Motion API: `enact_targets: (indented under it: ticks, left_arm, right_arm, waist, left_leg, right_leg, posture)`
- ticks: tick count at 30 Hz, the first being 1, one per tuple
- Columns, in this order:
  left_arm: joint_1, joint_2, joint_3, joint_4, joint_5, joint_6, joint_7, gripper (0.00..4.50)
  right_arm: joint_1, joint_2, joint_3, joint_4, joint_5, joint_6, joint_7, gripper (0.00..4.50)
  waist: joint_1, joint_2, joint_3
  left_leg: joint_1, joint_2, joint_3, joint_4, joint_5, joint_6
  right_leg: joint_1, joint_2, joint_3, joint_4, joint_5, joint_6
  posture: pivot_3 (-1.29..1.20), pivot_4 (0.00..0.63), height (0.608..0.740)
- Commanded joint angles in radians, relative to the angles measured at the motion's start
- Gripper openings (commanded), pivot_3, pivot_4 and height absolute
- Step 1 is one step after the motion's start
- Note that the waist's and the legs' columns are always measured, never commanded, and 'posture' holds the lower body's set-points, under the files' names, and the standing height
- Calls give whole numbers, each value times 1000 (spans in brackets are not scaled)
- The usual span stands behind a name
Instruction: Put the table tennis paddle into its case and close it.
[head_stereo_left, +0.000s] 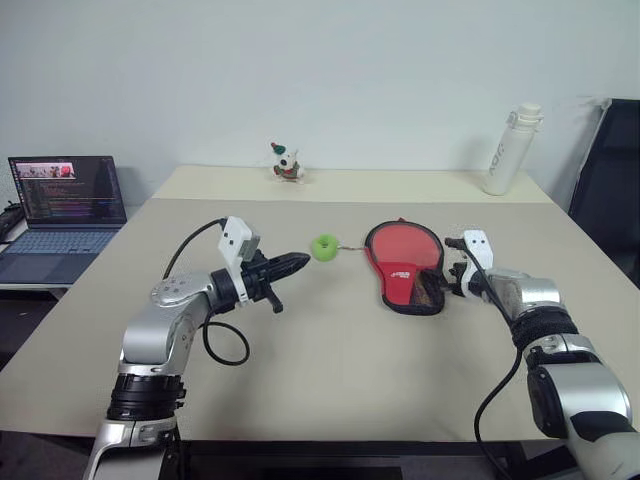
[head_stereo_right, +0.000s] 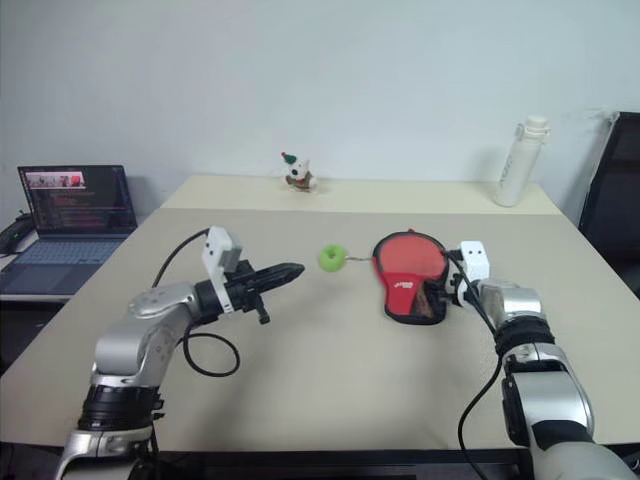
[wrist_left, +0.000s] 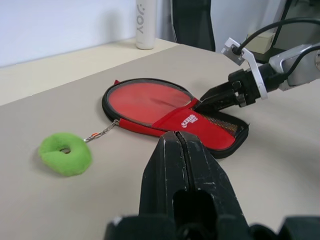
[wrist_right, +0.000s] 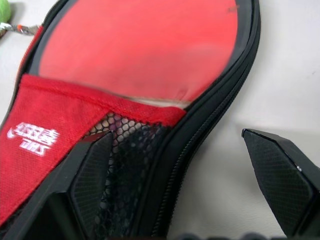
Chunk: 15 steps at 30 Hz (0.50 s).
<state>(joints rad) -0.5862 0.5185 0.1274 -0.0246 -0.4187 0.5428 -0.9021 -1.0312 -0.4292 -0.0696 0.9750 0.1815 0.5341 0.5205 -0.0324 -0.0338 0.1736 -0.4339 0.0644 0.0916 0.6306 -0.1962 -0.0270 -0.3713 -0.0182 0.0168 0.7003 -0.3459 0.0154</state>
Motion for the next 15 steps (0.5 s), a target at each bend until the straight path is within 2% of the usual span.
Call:
enact_targets:
  ticks: [1,5,7,10,15]
  left_arm:
    - [-3,16,18,-54,-24,0,22,7]
    - [-3,19,12,-60,-32,0,37,7]
    - [-3,20,11,-62,-34,0,43,0]
    - [-1,22,7,-64,-34,-1,49,0]
    - [32,47,8,-75,-28,-4,44,0]
  right_arm:
    - [-25,12,13,47,-24,-22,33,4500]
    - [-38,35,26,83,-39,-24,61,4500]
    - [-45,59,38,97,-46,-11,83,4115]
    - [-57,85,34,128,-60,-8,89,3274]
    - [-63,104,29,182,-78,-13,70,1562]
  waist:
    - [-2,0,0]
    - [-5,0,0]
    - [-10,0,0]
    - [-20,0,0]
    - [-29,0,-1]
  left_leg:
    - [0,0,0,0,0,0]
    - [1,0,0,0,0,0]
    - [1,0,0,0,0,0]
    - [2,1,0,0,0,0]
    - [4,1,0,0,0,0]
  right_leg:
    - [0,0,0,0,0,0]
    - [0,0,0,0,0,0]
    - [0,0,1,0,0,0]
    - [1,1,0,1,0,0]
    - [2,1,1,2,0,0]
  posture:
    - [0,150,740]
    - [0,150,740]
    - [0,150,740]
    - [0,150,740]
    - [0,150,740]
